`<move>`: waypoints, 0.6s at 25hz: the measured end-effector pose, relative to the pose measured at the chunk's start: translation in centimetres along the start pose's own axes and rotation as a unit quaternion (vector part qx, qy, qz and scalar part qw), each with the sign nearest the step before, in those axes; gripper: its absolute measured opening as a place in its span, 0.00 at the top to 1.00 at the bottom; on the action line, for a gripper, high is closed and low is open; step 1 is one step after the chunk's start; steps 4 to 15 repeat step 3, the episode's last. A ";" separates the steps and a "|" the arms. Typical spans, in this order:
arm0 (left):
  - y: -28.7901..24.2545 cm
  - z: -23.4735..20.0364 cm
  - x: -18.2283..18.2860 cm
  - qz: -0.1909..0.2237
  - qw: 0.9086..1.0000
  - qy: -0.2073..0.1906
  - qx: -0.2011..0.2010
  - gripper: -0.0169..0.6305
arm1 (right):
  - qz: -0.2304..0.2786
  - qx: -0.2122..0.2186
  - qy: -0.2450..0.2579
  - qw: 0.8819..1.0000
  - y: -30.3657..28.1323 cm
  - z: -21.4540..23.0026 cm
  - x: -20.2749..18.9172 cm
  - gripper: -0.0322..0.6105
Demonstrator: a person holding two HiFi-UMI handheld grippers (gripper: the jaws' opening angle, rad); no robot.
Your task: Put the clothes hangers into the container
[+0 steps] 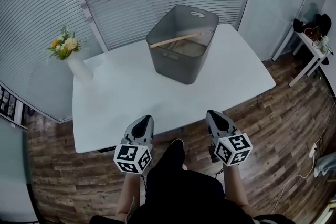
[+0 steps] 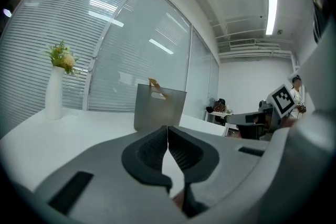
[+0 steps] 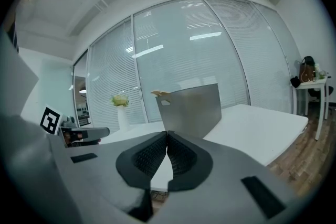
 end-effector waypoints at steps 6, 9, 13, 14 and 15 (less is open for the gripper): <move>0.1 0.2 -0.1 -0.001 1.000 -0.001 0.000 0.95 | 0.001 0.002 -0.002 1.000 0.1 0.0 -0.1 0.91; 0.1 0.2 -0.1 -0.001 1.000 -0.001 0.000 0.95 | 0.001 0.002 -0.002 1.000 0.1 0.0 -0.1 0.91; 0.1 0.2 -0.1 -0.001 1.000 -0.001 0.000 0.95 | 0.001 0.002 -0.002 1.000 0.1 0.0 -0.1 0.91; 0.1 0.2 -0.1 -0.001 1.000 -0.001 0.000 0.95 | 0.001 0.002 -0.002 1.000 0.1 0.0 -0.1 0.91; 0.1 0.2 -0.1 -0.001 1.000 -0.001 0.000 0.95 | 0.001 0.002 -0.002 1.000 0.1 0.0 -0.1 0.91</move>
Point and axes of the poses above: the fingertips, and each gripper's own axes: y backward along the fingers, z to its right, x out of its top, the point moved 8 cm from there along y, backward along the fingers, and after that the axes turned 12 degrees about x, right-handed, at the moved point
